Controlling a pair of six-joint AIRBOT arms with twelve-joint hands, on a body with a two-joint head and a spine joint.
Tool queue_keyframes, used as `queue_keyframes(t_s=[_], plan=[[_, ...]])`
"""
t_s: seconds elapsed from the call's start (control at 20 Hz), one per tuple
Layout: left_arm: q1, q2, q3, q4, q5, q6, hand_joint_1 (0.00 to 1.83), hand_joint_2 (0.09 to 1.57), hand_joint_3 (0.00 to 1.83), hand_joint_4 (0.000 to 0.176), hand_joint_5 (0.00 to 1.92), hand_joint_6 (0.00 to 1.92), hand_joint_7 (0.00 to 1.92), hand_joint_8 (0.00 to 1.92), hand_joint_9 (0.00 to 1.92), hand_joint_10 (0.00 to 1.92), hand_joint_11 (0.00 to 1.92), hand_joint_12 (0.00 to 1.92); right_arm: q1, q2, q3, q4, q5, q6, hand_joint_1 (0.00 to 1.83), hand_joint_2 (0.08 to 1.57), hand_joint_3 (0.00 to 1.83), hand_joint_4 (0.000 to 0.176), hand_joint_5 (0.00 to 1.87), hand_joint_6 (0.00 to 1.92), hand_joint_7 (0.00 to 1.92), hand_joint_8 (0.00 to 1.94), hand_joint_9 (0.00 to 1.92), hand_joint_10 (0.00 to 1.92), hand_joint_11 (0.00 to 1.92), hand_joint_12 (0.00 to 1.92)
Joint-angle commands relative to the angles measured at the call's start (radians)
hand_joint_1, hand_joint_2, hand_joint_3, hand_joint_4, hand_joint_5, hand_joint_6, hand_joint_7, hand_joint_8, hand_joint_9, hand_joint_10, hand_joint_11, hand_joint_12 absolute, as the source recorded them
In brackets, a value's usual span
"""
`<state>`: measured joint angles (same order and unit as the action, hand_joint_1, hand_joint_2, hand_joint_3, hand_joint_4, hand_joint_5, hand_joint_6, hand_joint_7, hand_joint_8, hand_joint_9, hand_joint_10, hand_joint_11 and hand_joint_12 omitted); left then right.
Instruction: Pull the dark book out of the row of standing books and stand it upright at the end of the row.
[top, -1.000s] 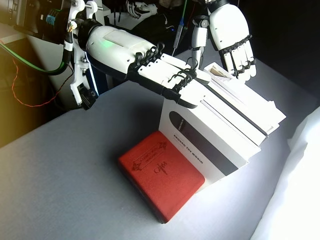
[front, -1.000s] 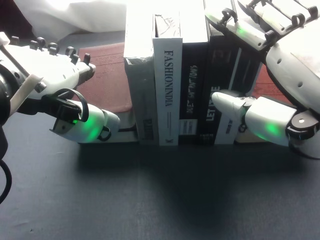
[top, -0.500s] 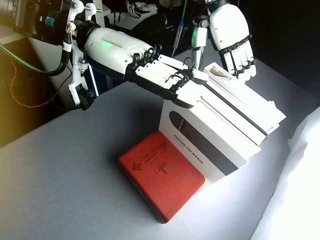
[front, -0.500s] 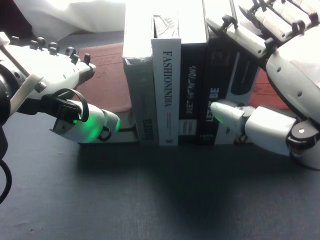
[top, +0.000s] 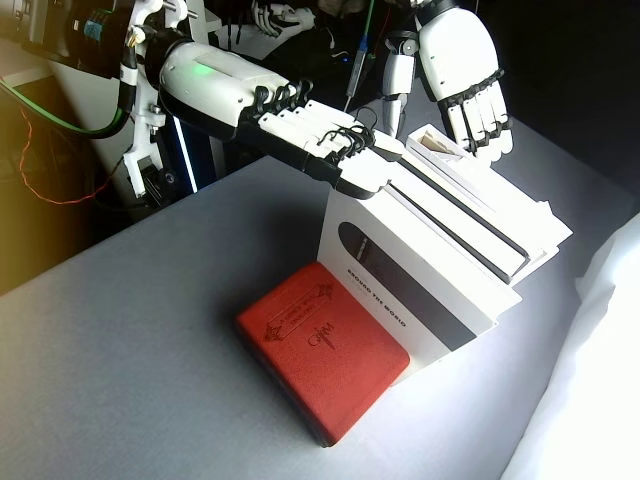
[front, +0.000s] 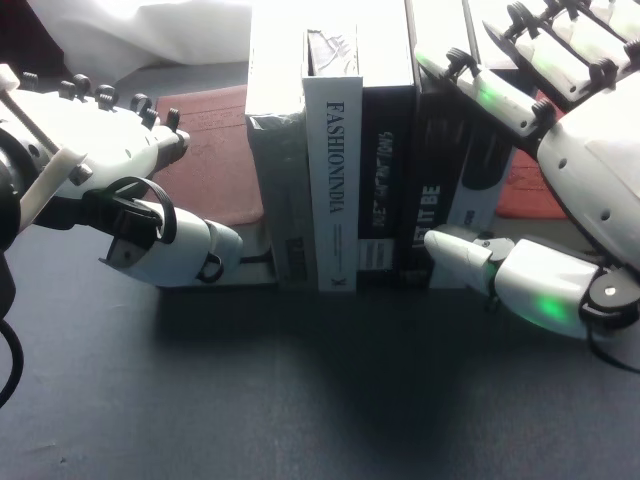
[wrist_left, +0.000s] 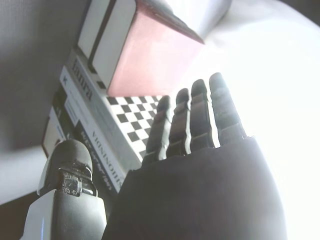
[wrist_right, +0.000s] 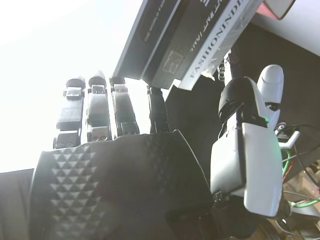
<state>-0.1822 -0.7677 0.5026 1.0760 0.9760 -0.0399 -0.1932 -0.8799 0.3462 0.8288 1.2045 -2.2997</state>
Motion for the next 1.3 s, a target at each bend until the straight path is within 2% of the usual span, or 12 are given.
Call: queue_keyframes(t_s=[0.0, 0.5, 0.95, 1.25], plan=[[-0.011, 0.016, -0.004, 0.077, -0.006, 0.006, 0.00, 1.21, 0.00, 0.000, 0.04, 0.00, 0.00, 0.00, 0.00, 0.00, 0.00, 0.00, -0.005, 0.011, -0.017, -0.065, 0.060, -0.015, 0.00, 1.11, 0.00, 0.000, 0.01, 0.00, 0.00, 0.00, 0.00, 0.00, 0.00, 0.00], [-0.011, 0.016, -0.004, 0.078, -0.006, 0.006, 0.00, 1.20, 0.00, 0.000, 0.05, 0.00, 0.01, 0.00, 0.00, 0.00, 0.00, 0.00, -0.061, 0.011, -0.125, -0.059, 0.107, -0.104, 0.00, 1.11, 0.00, 0.000, 0.02, 0.01, 0.01, 0.00, 0.00, 0.00, 0.00, 0.00], [-0.011, 0.016, -0.004, 0.078, -0.006, 0.006, 0.00, 1.19, 0.00, 0.000, 0.08, 0.01, 0.02, 0.01, 0.01, 0.00, 0.02, 0.01, -0.105, 0.011, -0.201, 0.066, 0.106, -0.191, 0.00, 1.13, 0.00, 0.000, 0.02, 0.01, 0.01, 0.00, 0.00, 0.00, 0.00, 0.00], [-0.011, 0.016, -0.004, 0.079, -0.006, 0.006, 0.00, 1.19, 0.00, 0.000, 0.08, 0.01, 0.03, 0.00, 0.01, 0.00, 0.02, 0.01, -0.160, 0.010, -0.236, 0.078, 0.107, -0.245, 0.00, 1.13, 0.00, 0.000, 0.03, 0.01, 0.02, 0.00, 0.00, 0.00, 0.00, 0.00]])
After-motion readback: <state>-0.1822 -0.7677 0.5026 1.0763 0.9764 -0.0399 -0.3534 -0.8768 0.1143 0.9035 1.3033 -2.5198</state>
